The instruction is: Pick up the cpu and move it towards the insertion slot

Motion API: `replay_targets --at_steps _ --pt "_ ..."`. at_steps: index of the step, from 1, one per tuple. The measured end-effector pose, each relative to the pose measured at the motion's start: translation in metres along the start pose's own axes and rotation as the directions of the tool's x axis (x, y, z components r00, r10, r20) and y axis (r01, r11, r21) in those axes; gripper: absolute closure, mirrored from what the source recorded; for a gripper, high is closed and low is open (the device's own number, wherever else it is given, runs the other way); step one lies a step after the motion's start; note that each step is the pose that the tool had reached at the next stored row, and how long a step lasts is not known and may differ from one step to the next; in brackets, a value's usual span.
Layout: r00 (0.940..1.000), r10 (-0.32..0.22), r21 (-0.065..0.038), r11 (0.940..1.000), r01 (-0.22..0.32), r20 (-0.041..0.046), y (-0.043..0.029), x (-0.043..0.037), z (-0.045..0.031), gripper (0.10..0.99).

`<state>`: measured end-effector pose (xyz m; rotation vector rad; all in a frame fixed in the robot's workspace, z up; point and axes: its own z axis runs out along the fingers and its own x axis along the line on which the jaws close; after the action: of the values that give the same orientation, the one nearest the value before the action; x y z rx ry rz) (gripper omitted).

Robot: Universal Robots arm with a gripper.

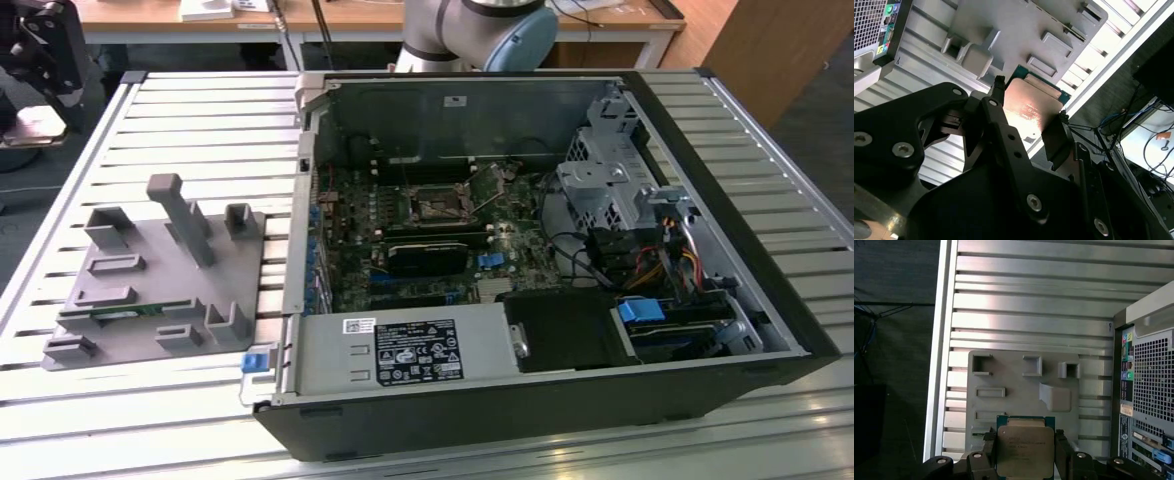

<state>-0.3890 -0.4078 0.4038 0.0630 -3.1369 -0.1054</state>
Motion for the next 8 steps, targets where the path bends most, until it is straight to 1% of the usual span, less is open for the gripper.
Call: replay_targets --at_steps 8 --pt "1.0000 0.000 -0.004 1.0000 0.000 0.0003 -0.0004 -0.0093 0.0000 0.541"
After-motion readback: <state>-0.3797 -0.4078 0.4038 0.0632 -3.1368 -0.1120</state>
